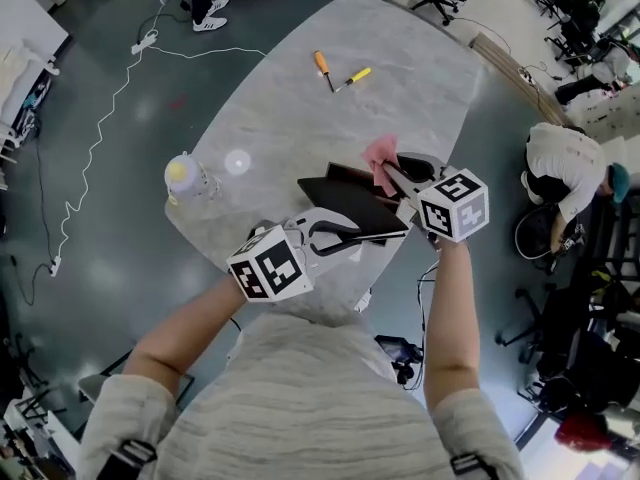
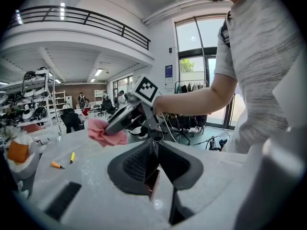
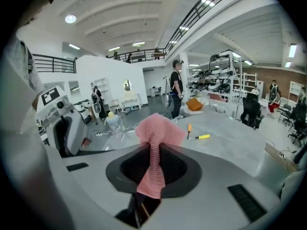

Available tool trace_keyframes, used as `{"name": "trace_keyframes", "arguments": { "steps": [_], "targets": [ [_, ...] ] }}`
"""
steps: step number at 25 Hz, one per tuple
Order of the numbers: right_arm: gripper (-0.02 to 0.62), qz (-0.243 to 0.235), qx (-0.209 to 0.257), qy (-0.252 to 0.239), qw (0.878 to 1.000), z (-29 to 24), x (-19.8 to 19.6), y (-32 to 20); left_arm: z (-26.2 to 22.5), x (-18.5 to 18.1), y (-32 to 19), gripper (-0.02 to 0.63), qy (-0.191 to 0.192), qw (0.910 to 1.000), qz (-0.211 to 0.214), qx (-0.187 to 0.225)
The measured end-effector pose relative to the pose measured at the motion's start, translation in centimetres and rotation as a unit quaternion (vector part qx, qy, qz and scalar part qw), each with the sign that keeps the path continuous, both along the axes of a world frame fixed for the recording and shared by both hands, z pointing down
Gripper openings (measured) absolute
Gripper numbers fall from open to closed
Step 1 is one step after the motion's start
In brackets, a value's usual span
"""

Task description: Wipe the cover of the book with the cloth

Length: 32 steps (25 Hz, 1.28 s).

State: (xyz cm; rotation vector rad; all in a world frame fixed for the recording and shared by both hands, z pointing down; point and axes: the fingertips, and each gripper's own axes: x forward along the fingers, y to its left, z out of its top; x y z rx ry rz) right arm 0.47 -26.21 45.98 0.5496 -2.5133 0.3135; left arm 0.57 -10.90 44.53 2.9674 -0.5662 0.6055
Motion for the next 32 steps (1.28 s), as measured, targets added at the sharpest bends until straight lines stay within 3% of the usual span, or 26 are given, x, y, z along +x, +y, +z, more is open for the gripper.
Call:
{"name": "trace_keyframes", "arguments": {
  "steps": [5,13,19,25,32],
  "targets": [
    [0.049,0.051,0.038,-0.045,0.997,-5.0,3.7,1.4,-1.1,0.9,-2.0,0.064,0.015,0.9998,0.008,0.007],
    [0.049,0.104,0.054,-0.072,0.99,-7.2,9.4,3.9,-2.1,3.1,-4.7,0.058,0.044,0.9989,0.016,-0.006],
    [0.049,0.137,0.059,-0.086,0.985,-7.6,10.5,4.0,-2.9,3.1,-7.4,0.051,0.06,0.9979,0.022,-0.011],
    [0.049,0.149,0.049,-0.099,0.983,-7.2,10.9,4.0,-2.4,2.9,-10.1,0.049,0.016,0.9988,0.047,0.0],
    [0.049,0.15,0.047,-0.106,0.982,-7.0,11.0,4.3,-2.3,3.0,-12.1,0.049,-0.082,0.9919,0.085,0.046]
  ]
}}
